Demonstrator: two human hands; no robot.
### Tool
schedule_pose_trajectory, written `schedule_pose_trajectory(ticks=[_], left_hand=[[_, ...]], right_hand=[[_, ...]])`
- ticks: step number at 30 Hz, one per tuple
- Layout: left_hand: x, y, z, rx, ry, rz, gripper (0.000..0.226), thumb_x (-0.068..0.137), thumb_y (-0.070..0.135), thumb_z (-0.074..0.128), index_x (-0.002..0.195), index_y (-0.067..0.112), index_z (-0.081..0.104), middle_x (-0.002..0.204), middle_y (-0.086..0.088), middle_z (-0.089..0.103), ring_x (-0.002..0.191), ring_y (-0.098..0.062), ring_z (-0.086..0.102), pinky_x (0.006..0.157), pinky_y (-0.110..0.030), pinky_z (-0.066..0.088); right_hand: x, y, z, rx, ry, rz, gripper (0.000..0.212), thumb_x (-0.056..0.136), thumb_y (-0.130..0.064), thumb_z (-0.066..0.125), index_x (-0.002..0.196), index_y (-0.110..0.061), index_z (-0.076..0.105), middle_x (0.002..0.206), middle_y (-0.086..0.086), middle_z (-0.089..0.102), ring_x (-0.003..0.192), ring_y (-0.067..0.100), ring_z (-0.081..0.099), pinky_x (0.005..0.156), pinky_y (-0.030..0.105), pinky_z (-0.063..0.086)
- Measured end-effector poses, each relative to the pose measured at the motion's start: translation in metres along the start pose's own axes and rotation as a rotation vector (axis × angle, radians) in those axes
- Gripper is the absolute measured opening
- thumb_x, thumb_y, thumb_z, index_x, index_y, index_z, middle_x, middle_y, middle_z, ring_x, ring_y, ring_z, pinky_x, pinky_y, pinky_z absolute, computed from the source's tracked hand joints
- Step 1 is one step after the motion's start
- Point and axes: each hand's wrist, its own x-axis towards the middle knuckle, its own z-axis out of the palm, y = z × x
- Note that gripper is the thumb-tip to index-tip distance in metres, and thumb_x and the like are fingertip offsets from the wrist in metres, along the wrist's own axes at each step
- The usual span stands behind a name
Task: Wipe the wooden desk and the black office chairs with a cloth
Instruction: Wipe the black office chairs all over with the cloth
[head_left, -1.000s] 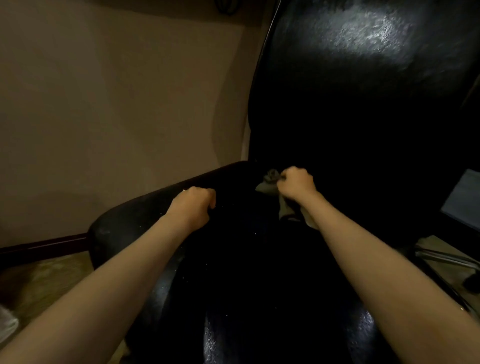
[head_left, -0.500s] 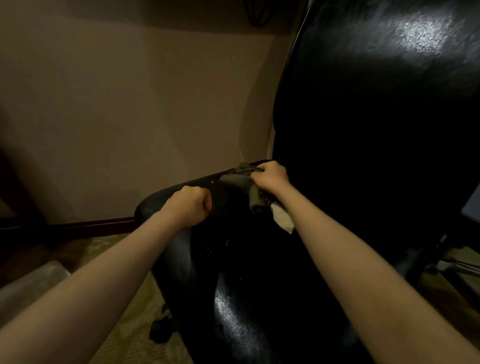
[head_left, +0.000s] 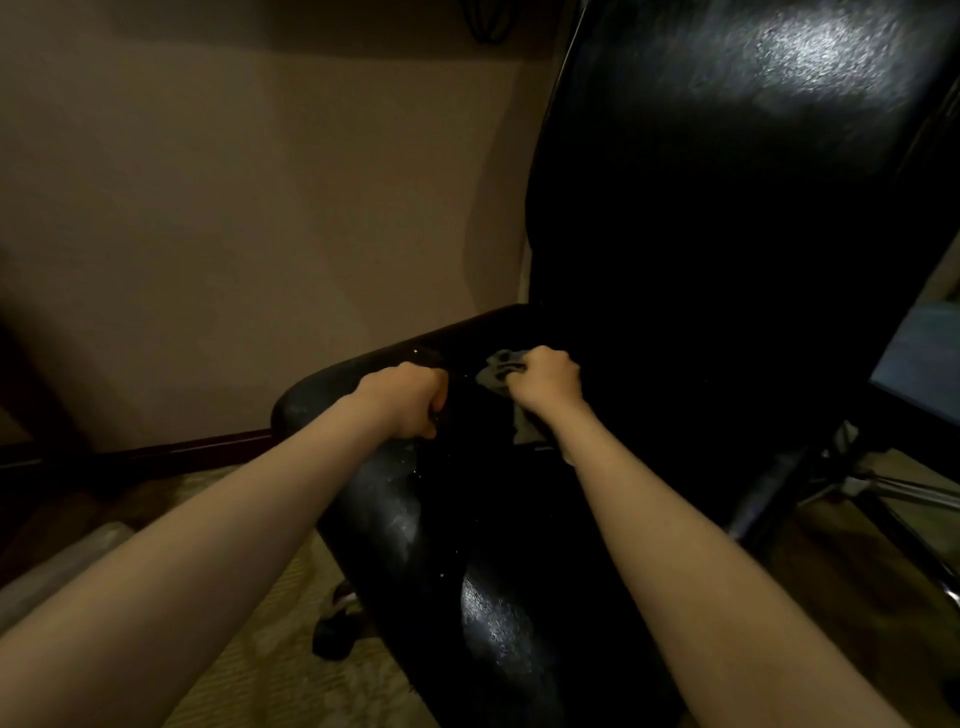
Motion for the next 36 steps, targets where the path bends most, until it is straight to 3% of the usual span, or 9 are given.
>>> schedule_pose_trajectory(ticks=[3, 6, 14, 19, 22, 25, 27, 31, 36], left_hand=[[-0.007, -0.001, 0.002, 0.009, 0.072, -0.041, 0.042, 0.08, 0.023, 0.07, 0.11, 0.013, 0.042, 0.11, -0.008, 0.055, 0.1, -0.027, 0.055, 0.077, -0.036, 0.044], [-0.011, 0.0, 0.0, -0.053, 0.154, -0.069, 0.055, 0.077, 0.026, 0.073, 0.115, 0.007, 0.038, 0.117, -0.013, 0.051, 0.106, -0.032, 0.053, 0.079, -0.038, 0.043], [-0.038, 0.044, 0.004, 0.052, 0.57, 0.177, 0.078, 0.074, 0.054, 0.068, 0.139, 0.026, 0.034, 0.122, -0.008, 0.04, 0.112, -0.029, 0.04, 0.092, -0.038, 0.033], [-0.051, 0.07, 0.018, 0.116, 0.559, 0.331, 0.054, 0.075, 0.052, 0.067, 0.116, 0.019, 0.056, 0.131, -0.006, 0.041, 0.113, -0.022, 0.044, 0.089, -0.029, 0.031], [-0.072, 0.08, 0.032, 0.014, 0.561, 0.379, 0.042, 0.074, 0.045, 0.068, 0.101, 0.018, 0.051, 0.1, 0.005, 0.048, 0.086, -0.012, 0.049, 0.069, -0.021, 0.032], [-0.095, 0.078, 0.064, 0.019, 0.462, 0.495, 0.052, 0.07, 0.054, 0.067, 0.1, 0.017, 0.048, 0.098, 0.005, 0.045, 0.086, -0.011, 0.04, 0.074, -0.027, 0.038], [-0.096, 0.072, 0.072, 0.036, 0.306, 0.521, 0.06, 0.067, 0.064, 0.059, 0.105, 0.019, 0.049, 0.103, 0.005, 0.044, 0.092, -0.011, 0.038, 0.082, -0.027, 0.036], [-0.093, 0.064, 0.05, -0.54, -0.026, 0.327, 0.043, 0.07, 0.052, 0.071, 0.102, 0.026, 0.057, 0.102, 0.008, 0.052, 0.096, -0.006, 0.05, 0.082, -0.015, 0.041], [-0.113, 0.059, 0.076, -0.673, 0.288, 0.269, 0.043, 0.076, 0.03, 0.074, 0.11, 0.026, 0.049, 0.109, 0.009, 0.046, 0.1, -0.002, 0.052, 0.086, -0.012, 0.045]], right_hand=[[-0.023, -0.035, 0.011, 0.117, -0.105, -0.127, 0.03, 0.09, -0.028, 0.054, 0.115, -0.016, 0.066, 0.117, 0.012, 0.063, 0.111, 0.03, 0.058, 0.084, 0.029, 0.047], [-0.032, -0.05, 0.008, 0.24, -0.207, -0.205, 0.017, 0.089, -0.027, 0.055, 0.083, -0.019, 0.069, 0.092, 0.007, 0.065, 0.094, 0.027, 0.063, 0.062, 0.025, 0.043], [-0.08, 0.018, -0.056, 0.253, -0.093, -0.53, 0.02, 0.087, -0.012, 0.058, 0.104, -0.014, 0.068, 0.083, -0.003, 0.06, 0.078, 0.008, 0.054, 0.063, 0.019, 0.036], [-0.108, 0.05, -0.059, 0.02, -0.085, -0.767, 0.029, 0.083, -0.008, 0.063, 0.112, -0.011, 0.067, 0.099, 0.002, 0.065, 0.091, 0.015, 0.057, 0.075, 0.019, 0.036], [-0.124, 0.073, -0.052, -0.076, 0.096, -1.019, 0.032, 0.077, -0.015, 0.059, 0.108, -0.009, 0.068, 0.102, 0.007, 0.068, 0.084, 0.027, 0.06, 0.075, 0.03, 0.046], [-0.142, 0.102, -0.034, -0.233, 0.239, -1.291, 0.036, 0.072, -0.019, 0.061, 0.106, -0.014, 0.07, 0.105, 0.007, 0.069, 0.086, 0.027, 0.057, 0.07, 0.033, 0.052], [-0.147, 0.104, -0.031, -0.209, 0.035, -1.173, 0.043, 0.072, -0.033, 0.055, 0.113, -0.027, 0.067, 0.116, -0.003, 0.065, 0.098, 0.018, 0.047, 0.081, 0.037, 0.045], [-0.129, 0.093, -0.039, 0.033, -0.333, -0.836, 0.044, 0.071, -0.069, 0.052, 0.113, -0.056, 0.049, 0.143, -0.01, 0.04, 0.133, 0.012, 0.028, 0.111, 0.036, 0.019], [-0.13, 0.091, -0.029, -0.162, -0.25, -0.801, 0.049, 0.083, -0.054, 0.059, 0.13, -0.05, 0.046, 0.144, -0.009, 0.035, 0.133, 0.014, 0.032, 0.104, 0.037, 0.025]])
